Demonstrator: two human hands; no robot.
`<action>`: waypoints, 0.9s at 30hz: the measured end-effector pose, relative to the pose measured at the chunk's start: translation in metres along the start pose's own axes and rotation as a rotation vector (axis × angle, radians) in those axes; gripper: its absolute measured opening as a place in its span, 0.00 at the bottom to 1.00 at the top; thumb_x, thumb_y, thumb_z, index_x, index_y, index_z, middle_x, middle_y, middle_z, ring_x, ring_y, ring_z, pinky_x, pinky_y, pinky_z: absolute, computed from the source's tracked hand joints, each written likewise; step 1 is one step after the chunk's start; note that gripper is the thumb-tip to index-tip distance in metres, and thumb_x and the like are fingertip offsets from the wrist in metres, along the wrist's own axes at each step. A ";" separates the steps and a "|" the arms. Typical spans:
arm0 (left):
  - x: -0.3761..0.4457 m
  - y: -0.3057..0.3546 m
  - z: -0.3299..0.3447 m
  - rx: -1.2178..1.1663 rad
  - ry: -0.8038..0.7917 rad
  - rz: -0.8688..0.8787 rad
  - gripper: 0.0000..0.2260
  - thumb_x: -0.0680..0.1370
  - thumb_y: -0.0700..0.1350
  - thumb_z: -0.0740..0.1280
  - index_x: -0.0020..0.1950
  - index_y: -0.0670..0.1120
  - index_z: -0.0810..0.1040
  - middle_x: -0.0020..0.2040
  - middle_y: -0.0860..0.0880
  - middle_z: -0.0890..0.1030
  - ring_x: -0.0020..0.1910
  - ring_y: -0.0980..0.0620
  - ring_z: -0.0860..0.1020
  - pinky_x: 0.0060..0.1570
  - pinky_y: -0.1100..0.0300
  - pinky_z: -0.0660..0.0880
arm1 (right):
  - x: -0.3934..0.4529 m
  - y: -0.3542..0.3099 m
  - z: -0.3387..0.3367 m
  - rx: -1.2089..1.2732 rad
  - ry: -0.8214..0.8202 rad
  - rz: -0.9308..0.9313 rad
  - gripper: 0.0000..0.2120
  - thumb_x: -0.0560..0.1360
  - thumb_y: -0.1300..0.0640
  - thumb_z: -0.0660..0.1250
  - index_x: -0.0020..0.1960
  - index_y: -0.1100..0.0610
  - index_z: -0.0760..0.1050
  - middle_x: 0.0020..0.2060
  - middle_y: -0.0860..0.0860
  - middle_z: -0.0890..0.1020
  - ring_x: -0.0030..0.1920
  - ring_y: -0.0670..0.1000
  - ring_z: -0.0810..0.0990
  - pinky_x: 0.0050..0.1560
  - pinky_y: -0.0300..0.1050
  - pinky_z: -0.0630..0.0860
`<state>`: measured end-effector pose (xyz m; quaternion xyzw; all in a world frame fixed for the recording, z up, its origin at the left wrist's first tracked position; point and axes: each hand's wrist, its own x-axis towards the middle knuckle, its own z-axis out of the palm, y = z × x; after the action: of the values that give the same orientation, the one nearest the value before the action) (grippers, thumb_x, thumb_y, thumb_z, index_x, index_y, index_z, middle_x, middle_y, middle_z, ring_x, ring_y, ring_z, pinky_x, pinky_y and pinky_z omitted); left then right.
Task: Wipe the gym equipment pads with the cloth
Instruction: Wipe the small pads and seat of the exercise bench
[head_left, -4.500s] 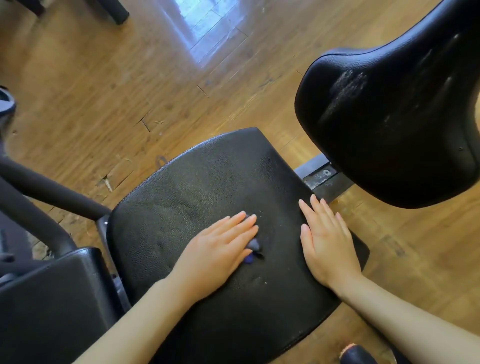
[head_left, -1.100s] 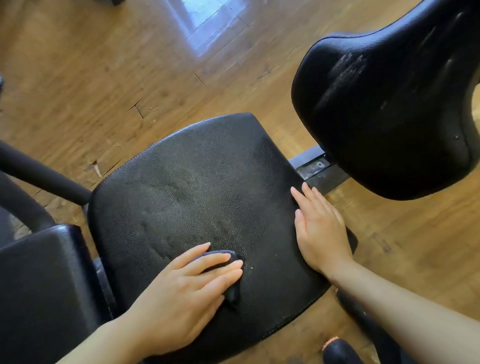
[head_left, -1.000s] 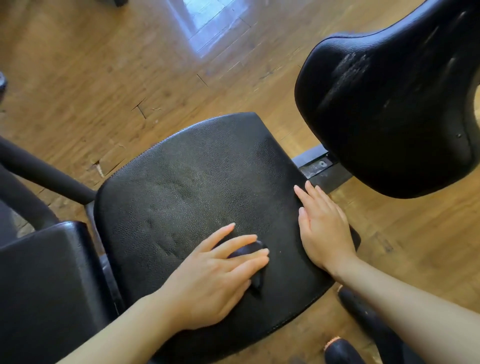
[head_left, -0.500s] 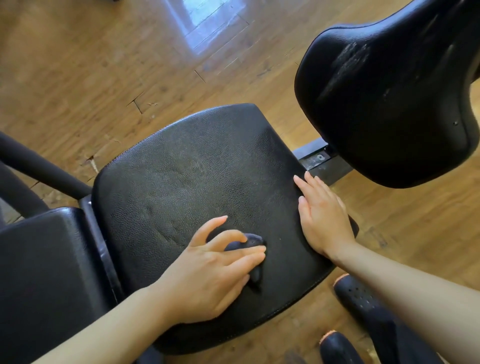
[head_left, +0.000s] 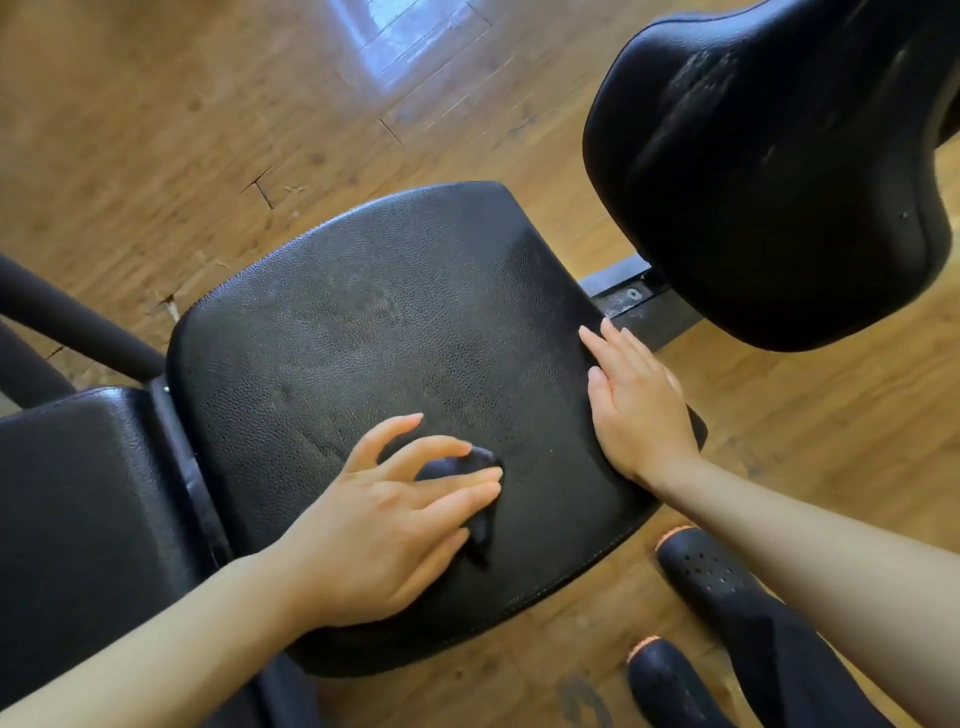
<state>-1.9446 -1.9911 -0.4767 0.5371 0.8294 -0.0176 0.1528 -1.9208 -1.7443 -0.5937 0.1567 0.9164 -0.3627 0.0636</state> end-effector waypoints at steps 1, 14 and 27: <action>0.010 0.004 0.001 0.004 -0.011 -0.016 0.18 0.79 0.51 0.56 0.65 0.50 0.76 0.64 0.59 0.77 0.68 0.49 0.71 0.70 0.47 0.58 | -0.001 0.001 0.000 0.003 0.005 0.003 0.23 0.80 0.54 0.50 0.75 0.51 0.63 0.75 0.50 0.62 0.76 0.49 0.56 0.71 0.48 0.56; 0.045 0.025 0.013 -0.009 0.024 -0.098 0.19 0.77 0.54 0.57 0.65 0.51 0.76 0.62 0.60 0.79 0.68 0.48 0.71 0.70 0.39 0.55 | 0.002 0.005 0.003 0.074 0.014 0.010 0.27 0.76 0.50 0.48 0.74 0.49 0.65 0.75 0.49 0.63 0.75 0.48 0.57 0.71 0.46 0.55; 0.067 0.028 0.015 0.026 0.012 -0.086 0.19 0.79 0.52 0.56 0.65 0.49 0.77 0.64 0.57 0.78 0.71 0.47 0.69 0.72 0.42 0.56 | 0.004 0.008 -0.004 0.507 -0.022 0.135 0.29 0.75 0.47 0.49 0.76 0.51 0.59 0.72 0.46 0.66 0.72 0.42 0.62 0.74 0.46 0.57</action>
<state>-1.9408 -1.9231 -0.5052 0.5029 0.8524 -0.0317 0.1396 -1.9219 -1.7353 -0.5973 0.2244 0.7831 -0.5773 0.0562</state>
